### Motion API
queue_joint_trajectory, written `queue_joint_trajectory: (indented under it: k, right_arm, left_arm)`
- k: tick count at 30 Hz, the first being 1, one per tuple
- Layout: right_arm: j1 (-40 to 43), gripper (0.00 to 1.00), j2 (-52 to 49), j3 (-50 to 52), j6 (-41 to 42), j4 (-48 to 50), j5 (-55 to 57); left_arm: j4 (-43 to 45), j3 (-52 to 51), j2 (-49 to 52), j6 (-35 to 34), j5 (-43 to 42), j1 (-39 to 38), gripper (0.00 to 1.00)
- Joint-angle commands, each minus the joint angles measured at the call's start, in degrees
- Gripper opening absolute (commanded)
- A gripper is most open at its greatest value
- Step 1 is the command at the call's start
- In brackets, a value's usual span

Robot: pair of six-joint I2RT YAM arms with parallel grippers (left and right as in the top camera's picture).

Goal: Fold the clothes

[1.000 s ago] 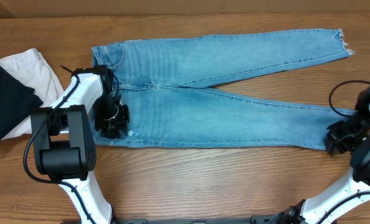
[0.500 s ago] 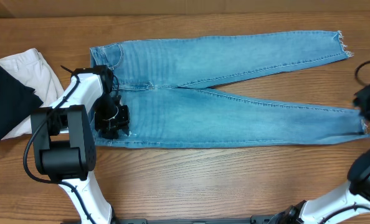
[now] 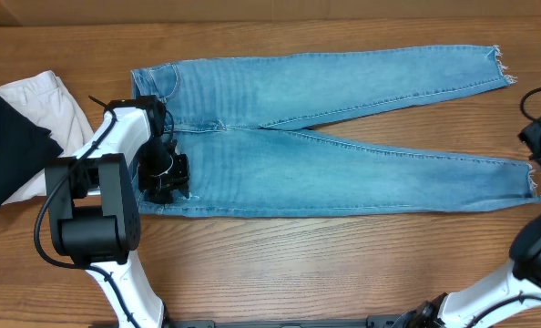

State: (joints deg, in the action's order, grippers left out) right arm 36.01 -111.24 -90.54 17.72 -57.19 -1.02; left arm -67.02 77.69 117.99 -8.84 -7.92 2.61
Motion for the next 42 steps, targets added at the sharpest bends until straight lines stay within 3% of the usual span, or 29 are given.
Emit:
queue_joint_trajectory:
  k: [1, 15, 22, 29, 35, 42]
  right_arm:
    - [0.0, 0.49, -4.4, 0.9, -1.3, 1.5, 0.9]
    - [0.1, 0.52, -13.6, 0.9, -1.7, 4.8, 3.1]
    - [0.1, 0.49, -16.4, 0.9, -1.6, 9.4, 3.8]
    - [0.1, 0.49, -16.9, 0.9, -1.6, 15.9, 3.9]
    - [0.1, 0.48, -16.9, 0.9, -1.6, 18.2, 3.9]
    - [0.1, 0.52, -16.3, -0.4, -1.6, 16.6, -0.4]
  left_arm:
    - [0.2, -1.1, 0.8, -0.2, 3.4, 0.3, 0.40]
    - [0.2, -1.1, 0.8, -0.2, 3.4, 0.3, 0.41]
    - [-0.3, -1.1, 0.8, -0.2, 3.4, 0.3, 0.41]
    - [0.9, -1.1, 0.8, -0.3, 3.4, 0.4, 0.51]
    - [3.7, -1.1, 0.8, -2.3, 3.4, 0.4, 0.68]
    - [3.6, -1.1, 0.8, -3.7, 9.8, 2.9, 0.70]
